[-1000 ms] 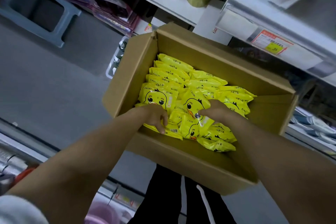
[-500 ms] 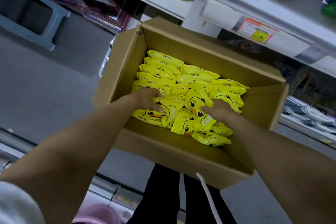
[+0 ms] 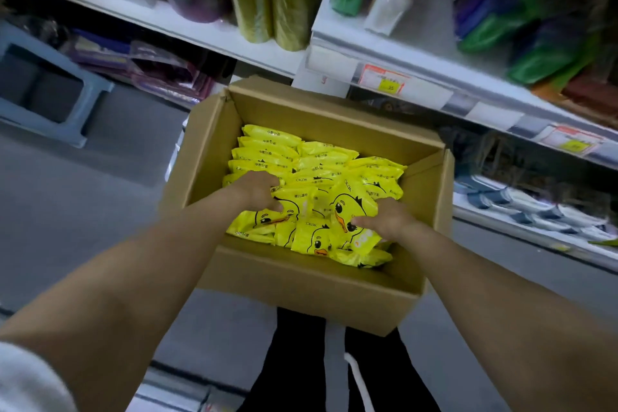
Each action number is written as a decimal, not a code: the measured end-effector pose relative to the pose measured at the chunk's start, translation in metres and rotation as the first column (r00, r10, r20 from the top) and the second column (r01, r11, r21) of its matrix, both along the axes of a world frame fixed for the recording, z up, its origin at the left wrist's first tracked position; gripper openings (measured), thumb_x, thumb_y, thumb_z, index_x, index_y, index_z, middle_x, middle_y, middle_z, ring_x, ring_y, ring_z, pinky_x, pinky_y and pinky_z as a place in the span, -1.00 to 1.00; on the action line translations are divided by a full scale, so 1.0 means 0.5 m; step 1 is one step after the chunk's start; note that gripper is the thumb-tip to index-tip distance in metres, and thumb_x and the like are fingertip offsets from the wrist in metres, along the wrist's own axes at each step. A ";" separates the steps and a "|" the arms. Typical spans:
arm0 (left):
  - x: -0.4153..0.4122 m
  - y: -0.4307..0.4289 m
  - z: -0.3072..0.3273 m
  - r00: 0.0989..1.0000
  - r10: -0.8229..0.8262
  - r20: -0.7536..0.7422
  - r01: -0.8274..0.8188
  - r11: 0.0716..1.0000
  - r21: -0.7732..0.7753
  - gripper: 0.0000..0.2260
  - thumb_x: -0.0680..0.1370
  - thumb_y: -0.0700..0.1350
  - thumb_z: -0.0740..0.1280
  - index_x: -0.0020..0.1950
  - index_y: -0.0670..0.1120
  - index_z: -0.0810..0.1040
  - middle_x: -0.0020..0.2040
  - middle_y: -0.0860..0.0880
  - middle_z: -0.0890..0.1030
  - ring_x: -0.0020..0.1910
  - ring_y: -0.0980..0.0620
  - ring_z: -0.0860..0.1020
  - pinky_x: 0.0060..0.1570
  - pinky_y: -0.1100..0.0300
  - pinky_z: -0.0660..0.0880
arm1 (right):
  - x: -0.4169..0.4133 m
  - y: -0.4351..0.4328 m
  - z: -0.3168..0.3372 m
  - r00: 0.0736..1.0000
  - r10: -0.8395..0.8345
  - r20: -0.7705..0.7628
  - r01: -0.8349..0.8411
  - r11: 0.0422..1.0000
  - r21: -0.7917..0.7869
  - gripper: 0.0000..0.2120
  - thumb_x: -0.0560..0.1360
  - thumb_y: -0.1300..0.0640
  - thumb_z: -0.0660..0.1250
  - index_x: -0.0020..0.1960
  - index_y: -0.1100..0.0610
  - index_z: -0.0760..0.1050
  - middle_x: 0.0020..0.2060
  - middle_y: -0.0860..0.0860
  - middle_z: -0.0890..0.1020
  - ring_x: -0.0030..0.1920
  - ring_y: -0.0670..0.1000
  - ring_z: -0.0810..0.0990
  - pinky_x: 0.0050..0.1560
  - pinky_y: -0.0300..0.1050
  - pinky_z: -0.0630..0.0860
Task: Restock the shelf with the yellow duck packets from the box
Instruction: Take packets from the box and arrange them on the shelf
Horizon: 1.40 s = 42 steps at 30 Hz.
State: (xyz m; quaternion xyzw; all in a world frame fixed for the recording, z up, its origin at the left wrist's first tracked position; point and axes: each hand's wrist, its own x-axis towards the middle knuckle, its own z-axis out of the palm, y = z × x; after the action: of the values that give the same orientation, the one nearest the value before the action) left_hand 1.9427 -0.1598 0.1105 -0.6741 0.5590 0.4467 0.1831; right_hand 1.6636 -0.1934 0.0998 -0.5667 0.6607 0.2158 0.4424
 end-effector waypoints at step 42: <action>-0.890 -0.227 0.839 0.899 0.071 -0.432 -0.301 0.816 -0.494 -0.20 0.14 0.02 0.68 0.32 -0.12 0.50 0.21 -0.15 0.62 0.13 -0.19 0.61 0.09 -0.17 0.57 | -0.915 -0.086 0.683 0.887 0.044 0.459 0.183 0.880 -0.438 -0.74 0.40 0.12 0.57 0.00 0.23 0.64 -0.13 0.14 0.74 -0.08 0.17 0.72 0.01 0.16 0.66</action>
State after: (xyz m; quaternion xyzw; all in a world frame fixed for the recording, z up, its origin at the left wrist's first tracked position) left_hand 1.4977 -0.2732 0.5298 -0.6462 0.6183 0.4097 -0.1797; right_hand 1.2061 -0.2365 0.4415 -0.6666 0.5908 -0.1062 0.4420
